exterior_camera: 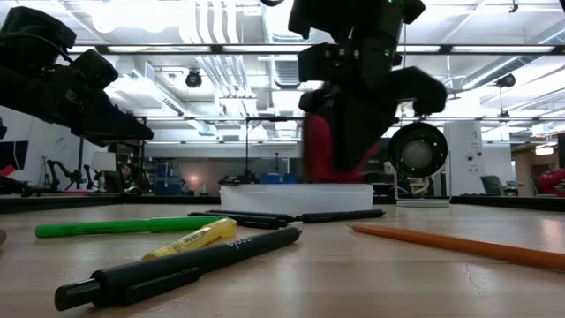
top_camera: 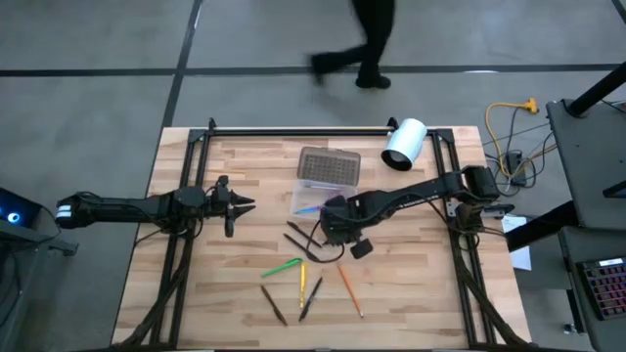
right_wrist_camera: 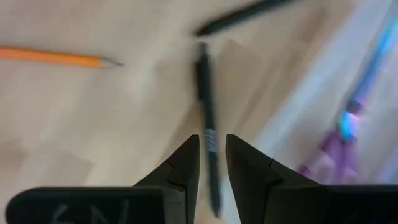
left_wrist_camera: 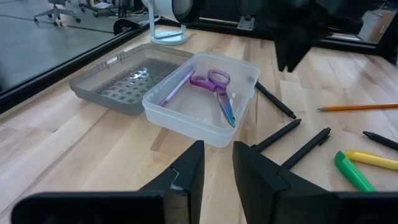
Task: Pick & place school supplies into a supply box
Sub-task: Put the black pen into the supply box
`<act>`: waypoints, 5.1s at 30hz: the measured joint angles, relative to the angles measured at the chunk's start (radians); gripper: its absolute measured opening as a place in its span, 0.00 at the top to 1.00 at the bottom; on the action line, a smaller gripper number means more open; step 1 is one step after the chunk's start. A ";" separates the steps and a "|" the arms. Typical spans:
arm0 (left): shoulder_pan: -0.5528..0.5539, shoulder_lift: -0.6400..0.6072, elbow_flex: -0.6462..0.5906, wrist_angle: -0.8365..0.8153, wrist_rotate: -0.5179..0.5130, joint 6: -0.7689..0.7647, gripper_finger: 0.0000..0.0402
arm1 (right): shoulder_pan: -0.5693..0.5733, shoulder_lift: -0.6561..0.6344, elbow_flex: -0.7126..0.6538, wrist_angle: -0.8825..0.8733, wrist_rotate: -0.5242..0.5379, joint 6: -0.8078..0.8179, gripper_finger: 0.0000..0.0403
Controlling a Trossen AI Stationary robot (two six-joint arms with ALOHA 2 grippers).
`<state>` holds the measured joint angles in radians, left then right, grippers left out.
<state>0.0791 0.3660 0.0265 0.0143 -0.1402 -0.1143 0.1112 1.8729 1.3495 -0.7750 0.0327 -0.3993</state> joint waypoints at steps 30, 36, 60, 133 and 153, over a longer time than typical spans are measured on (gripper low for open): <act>0.000 0.000 0.000 0.000 0.000 0.000 0.83 | -0.049 0.051 -0.047 0.106 -0.059 -0.102 0.85; 0.000 0.000 0.000 0.000 0.000 0.000 0.83 | -0.049 0.062 -0.046 0.102 -0.059 -0.101 0.85; 0.000 0.000 0.000 0.000 0.000 0.000 0.83 | -0.060 0.134 -0.044 0.101 -0.059 -0.101 0.86; 0.000 0.000 0.000 0.000 0.000 0.000 0.83 | -0.024 0.024 0.003 0.170 0.272 0.108 0.93; 0.000 0.000 0.000 0.000 0.000 0.000 0.83 | -0.102 0.056 -0.007 0.278 0.394 0.296 0.93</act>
<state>0.0792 0.3660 0.0269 0.0147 -0.1406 -0.1139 0.0091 1.9286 1.3426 -0.4970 0.4270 -0.1029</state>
